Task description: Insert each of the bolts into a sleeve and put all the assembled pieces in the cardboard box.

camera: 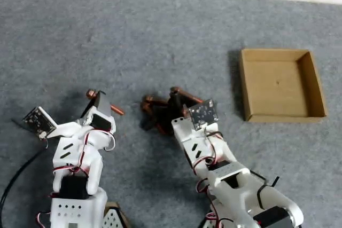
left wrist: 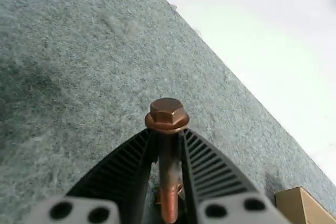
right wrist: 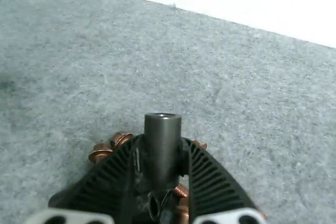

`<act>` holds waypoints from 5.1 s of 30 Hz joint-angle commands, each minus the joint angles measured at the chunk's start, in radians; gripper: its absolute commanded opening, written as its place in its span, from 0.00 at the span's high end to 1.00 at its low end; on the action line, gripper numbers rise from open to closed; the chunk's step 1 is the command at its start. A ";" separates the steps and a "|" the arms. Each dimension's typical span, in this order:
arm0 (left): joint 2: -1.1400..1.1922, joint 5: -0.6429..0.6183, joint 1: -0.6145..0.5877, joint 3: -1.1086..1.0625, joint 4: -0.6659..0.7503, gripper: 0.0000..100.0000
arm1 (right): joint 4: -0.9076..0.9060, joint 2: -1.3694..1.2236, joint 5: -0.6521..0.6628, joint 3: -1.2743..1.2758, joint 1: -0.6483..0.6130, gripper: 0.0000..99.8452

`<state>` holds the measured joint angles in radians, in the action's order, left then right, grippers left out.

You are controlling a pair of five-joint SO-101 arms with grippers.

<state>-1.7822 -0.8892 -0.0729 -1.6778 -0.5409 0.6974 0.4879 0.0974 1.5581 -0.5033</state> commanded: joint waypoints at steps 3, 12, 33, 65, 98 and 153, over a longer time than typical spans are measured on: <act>-0.010 -0.005 -0.015 -0.019 0.025 1.00 | 0.025 0.038 0.003 -0.008 -0.001 1.00; -0.010 -0.005 -0.013 -0.019 0.025 0.99 | 0.022 0.038 0.002 -0.008 0.008 1.00; -0.010 -0.005 -0.013 -0.019 0.025 0.99 | -0.266 0.039 -0.002 -0.064 0.047 1.00; -0.008 -0.005 -0.010 -0.019 0.025 0.99 | -0.725 1.208 -0.216 0.186 0.084 1.00; -0.010 -0.005 0.191 0.189 0.210 0.99 | -1.136 1.348 0.043 0.242 -0.191 1.00; -0.010 -0.011 0.400 0.246 -0.034 0.99 | -1.135 1.342 0.141 0.237 -0.191 1.00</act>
<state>-1.7960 -0.8907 0.3015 -1.4784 -0.5792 -0.4411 1.8090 0.2309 1.6732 -0.6859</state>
